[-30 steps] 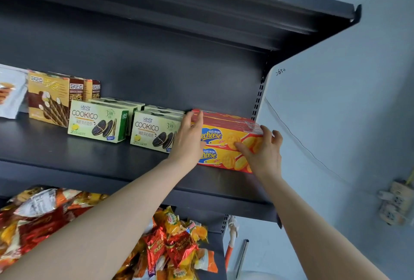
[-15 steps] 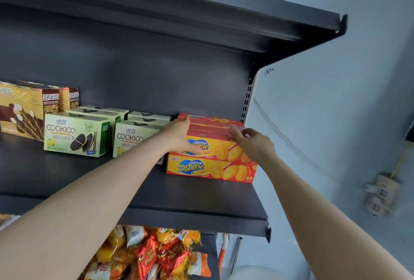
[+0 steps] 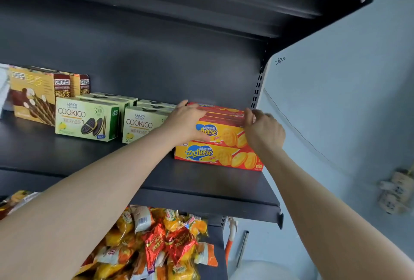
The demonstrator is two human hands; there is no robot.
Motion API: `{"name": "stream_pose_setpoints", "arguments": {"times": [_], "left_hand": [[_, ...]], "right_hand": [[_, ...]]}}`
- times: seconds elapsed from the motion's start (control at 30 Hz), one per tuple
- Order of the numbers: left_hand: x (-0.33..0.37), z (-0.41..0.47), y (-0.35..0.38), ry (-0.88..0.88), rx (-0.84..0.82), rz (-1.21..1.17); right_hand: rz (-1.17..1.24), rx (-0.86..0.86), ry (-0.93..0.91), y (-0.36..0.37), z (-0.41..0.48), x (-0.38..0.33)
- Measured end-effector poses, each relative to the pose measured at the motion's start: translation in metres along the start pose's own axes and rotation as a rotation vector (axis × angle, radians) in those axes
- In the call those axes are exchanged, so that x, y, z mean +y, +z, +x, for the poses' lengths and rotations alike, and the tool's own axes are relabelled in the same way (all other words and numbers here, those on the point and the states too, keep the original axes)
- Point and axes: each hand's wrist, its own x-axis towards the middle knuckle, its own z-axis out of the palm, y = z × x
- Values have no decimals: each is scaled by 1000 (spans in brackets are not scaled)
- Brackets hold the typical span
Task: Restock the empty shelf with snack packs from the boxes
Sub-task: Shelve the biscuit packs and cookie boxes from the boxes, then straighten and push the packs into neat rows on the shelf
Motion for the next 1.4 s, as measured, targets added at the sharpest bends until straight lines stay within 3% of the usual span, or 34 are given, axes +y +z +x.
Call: {"name": "stream_pose_setpoints", "arguments": {"times": [0.07,0.17,0.27,0.6,0.73,0.83,0.93,1.13,1.27,1.4], "left_hand": [[-2,-9,7,100,84,187],[-5,-23,24,198,177,275],[-8,-25,33,219,254,290],[-21,-30,31,238,246,290],[-78,-51,8,250,266,254],[-139,-69,-15,196,241,250],[-189,-78,-33,146,212,290],[-221,-72,-34,217,144,365],[-202,-49,-11,251,98,411],[-189,-30,3,211,93,449]], "right_hand": [[-55,123,-248,4,-14,-7],[-176,130,-578,18,-39,-4],[-293,65,-673,26,-41,7],[-350,118,-669,28,-40,3],[-244,221,-639,18,-50,-24],[-141,281,-775,20,-66,-80],[-123,163,-876,37,-82,-143],[-247,-106,-626,76,-95,-201],[-299,-177,-472,91,-89,-203],[-378,-140,-455,105,-79,-202]]}}
